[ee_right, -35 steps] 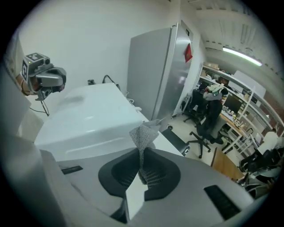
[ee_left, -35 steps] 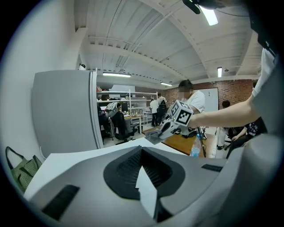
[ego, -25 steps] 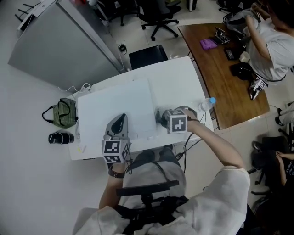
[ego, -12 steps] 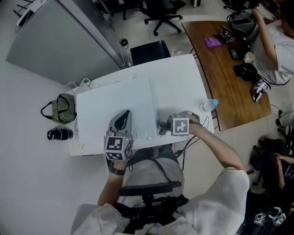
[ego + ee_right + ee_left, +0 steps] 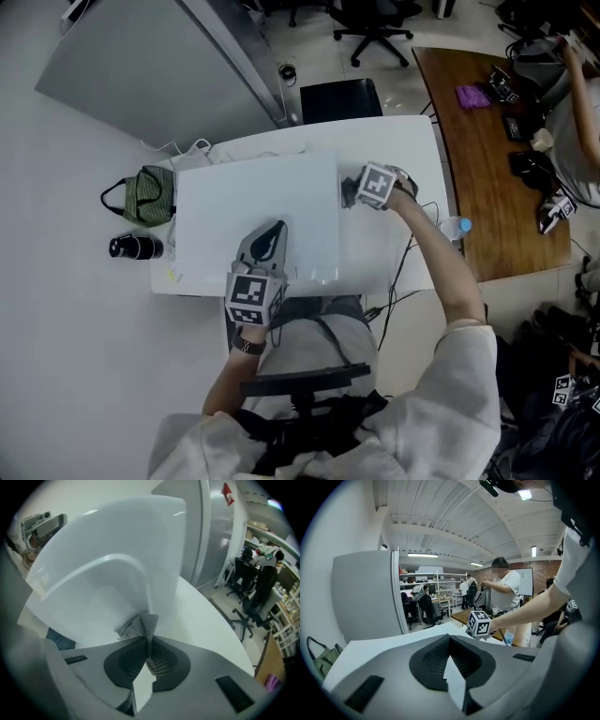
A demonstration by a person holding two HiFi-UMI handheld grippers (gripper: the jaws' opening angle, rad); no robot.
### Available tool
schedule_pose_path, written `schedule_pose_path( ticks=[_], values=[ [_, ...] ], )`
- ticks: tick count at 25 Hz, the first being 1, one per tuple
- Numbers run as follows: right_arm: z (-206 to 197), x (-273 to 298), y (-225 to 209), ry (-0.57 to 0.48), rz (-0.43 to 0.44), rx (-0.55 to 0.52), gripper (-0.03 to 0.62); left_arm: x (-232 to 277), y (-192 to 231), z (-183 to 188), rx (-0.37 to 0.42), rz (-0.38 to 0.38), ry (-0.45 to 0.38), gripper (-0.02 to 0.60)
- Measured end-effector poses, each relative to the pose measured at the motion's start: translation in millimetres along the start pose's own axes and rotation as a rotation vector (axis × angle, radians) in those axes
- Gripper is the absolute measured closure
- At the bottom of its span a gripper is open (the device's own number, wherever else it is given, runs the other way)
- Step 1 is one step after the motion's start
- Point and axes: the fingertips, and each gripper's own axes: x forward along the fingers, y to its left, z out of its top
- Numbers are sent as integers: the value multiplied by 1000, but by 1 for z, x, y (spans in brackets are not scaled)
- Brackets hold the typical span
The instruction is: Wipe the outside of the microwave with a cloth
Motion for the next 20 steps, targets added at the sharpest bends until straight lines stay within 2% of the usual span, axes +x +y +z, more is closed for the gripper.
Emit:
schedule_pose_path(
  ticks=[2, 3, 6, 10, 16, 20],
  values=[
    [18, 2, -43, -84, -136, 44, 572, -1, 6, -3, 5, 17, 4, 555],
    [25, 5, -57, -128, -174, 81, 572, -2, 8, -5, 8, 23, 6, 555],
    [31, 12, -57, -158, -193, 124, 572, -5, 12, -10, 2, 29, 9, 555],
    [19, 36, 3, -98, -81, 11, 572, -5, 14, -20, -9, 24, 20, 555],
    [-24, 53, 138, -42, 115, -103, 572, 5, 9, -21, -10, -19, 31, 555],
    [-66, 52, 238, 26, 307, -247, 572, 13, -1, -26, -17, -47, 46, 555]
  ],
)
